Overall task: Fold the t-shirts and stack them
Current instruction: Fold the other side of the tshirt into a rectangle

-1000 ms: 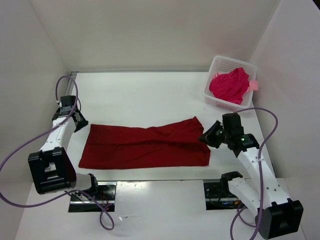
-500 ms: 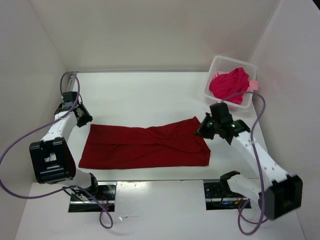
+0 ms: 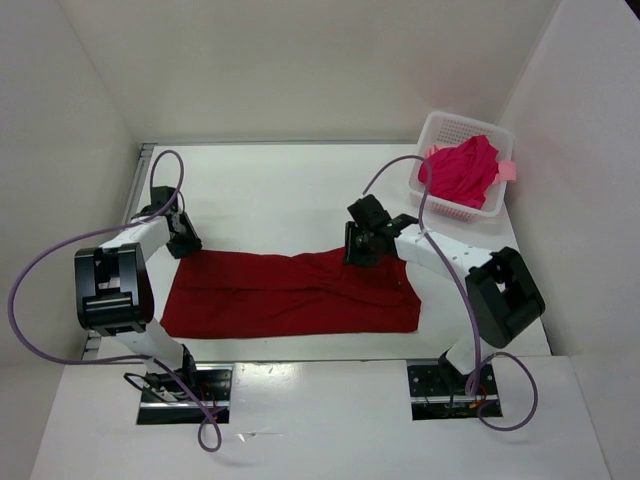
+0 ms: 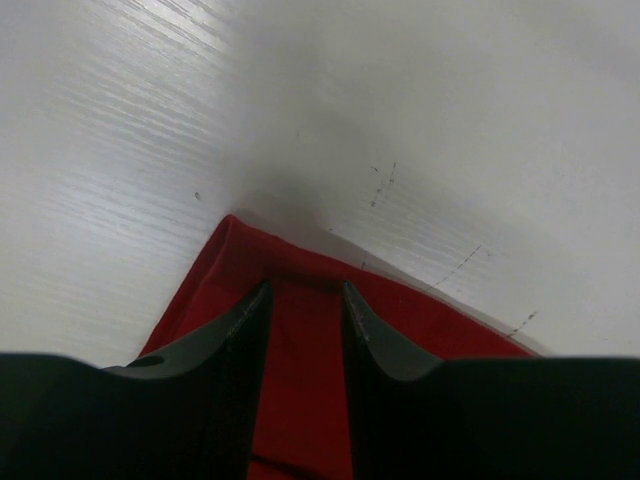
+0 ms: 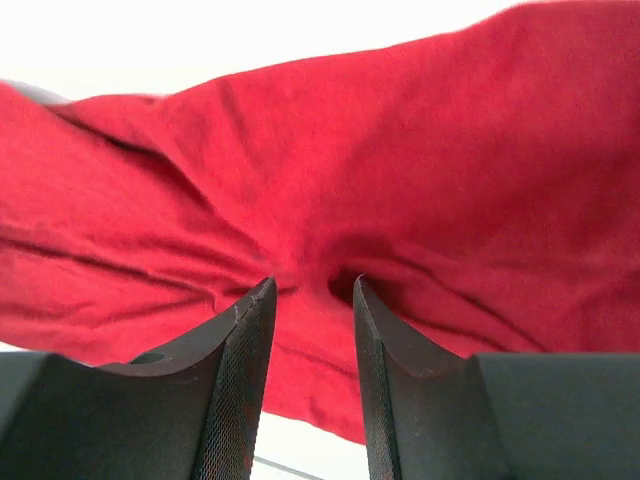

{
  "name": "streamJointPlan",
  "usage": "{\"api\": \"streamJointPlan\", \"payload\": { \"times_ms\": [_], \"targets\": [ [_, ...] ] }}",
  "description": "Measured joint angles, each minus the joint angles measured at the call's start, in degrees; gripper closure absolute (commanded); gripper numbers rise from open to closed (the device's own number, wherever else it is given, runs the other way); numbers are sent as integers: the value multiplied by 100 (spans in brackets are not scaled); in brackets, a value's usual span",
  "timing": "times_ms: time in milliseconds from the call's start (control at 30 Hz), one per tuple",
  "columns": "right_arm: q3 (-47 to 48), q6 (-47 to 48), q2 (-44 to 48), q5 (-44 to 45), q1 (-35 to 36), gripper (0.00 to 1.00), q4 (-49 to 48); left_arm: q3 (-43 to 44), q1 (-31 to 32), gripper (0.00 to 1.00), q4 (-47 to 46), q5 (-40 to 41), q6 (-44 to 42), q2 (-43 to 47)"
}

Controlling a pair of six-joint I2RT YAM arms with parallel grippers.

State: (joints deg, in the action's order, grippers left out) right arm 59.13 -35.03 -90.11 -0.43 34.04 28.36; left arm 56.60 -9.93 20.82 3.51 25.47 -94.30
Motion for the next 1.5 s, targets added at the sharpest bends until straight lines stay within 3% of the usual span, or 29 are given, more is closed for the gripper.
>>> {"api": "streamJointPlan", "payload": {
  "times_ms": [233, 333, 500, 567, 633, 767, 900, 1200, 1500],
  "targets": [
    [103, 166, -365, 304, 103, 57, -72, 0, 85, 59, -76, -81, -17, -81],
    [177, 234, -511, 391, 109, 68, -52, 0, 216, 59, -131, -81, -24, -76],
    [205, 278, -610, 496, 184, 73, -15, 0, 323, 59, -157, -74, -28, -70],
    [205, 280, -608, 498, 227, 81, 0, 0, 323, 59, -155, -57, -28, -66],
    [205, 260, -597, 501, 289, 81, 17, 0, 323, 59, -157, -57, -28, -63],
    [203, 205, -470, 474, 426, 94, 44, 0, 323, 59, -157, -61, -28, -59],
    [203, 162, -348, 452, 498, 100, 63, 0, 323, 59, -155, -63, -28, -48],
    [125, -125, 289, 297, 772, 100, 356, 0, 323, 59, -166, -85, -26, -44],
    [-459, -935, 876, 17, 1532, 100, 549, 0, 323, 59, -201, -90, -24, -44]
  ]
}}
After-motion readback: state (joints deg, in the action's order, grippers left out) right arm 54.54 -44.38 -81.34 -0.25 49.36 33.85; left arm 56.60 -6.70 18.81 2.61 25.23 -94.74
